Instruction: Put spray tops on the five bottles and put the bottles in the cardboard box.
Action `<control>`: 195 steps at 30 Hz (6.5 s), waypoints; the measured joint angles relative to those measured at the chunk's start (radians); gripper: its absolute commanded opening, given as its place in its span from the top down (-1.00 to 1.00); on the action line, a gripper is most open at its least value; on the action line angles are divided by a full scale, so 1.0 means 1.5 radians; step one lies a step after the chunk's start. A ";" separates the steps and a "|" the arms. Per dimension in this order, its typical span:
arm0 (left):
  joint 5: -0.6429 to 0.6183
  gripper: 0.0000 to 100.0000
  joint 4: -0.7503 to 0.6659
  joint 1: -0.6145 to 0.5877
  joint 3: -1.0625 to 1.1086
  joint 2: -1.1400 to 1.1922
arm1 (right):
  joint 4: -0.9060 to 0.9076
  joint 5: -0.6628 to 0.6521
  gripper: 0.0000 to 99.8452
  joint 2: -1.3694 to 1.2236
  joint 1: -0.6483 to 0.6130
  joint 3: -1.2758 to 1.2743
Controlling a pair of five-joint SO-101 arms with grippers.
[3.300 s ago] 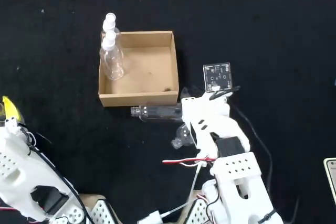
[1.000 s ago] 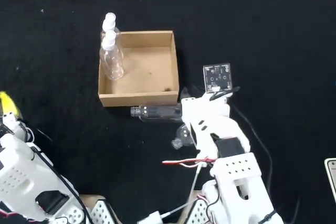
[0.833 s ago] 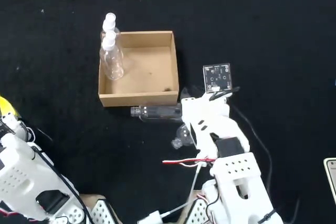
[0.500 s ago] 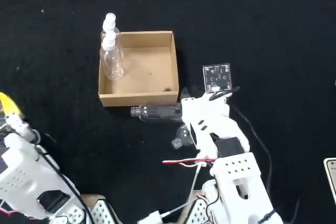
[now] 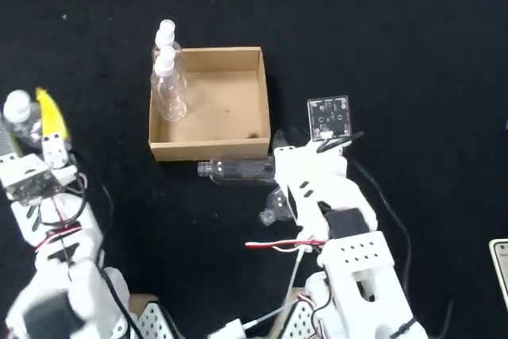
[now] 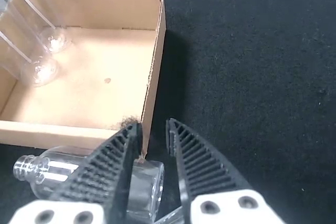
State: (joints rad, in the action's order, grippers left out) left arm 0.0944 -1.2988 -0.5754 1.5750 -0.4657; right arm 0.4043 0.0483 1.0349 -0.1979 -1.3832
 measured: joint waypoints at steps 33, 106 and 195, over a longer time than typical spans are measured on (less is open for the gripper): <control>-0.141 0.94 0.536 0.393 0.013 -0.483 | -0.042 0.000 0.89 0.000 0.000 -0.023; -0.087 0.92 0.090 0.393 -0.148 0.285 | -0.042 0.000 0.89 0.000 0.000 -0.023; -0.099 0.50 1.089 0.031 -0.116 -0.444 | 0.101 -0.123 0.88 0.000 -0.066 0.027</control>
State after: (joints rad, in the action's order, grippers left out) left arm -0.0545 0.3353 -0.5294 1.4016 -1.1316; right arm 0.5562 -0.1358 1.0349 -0.2977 -1.3433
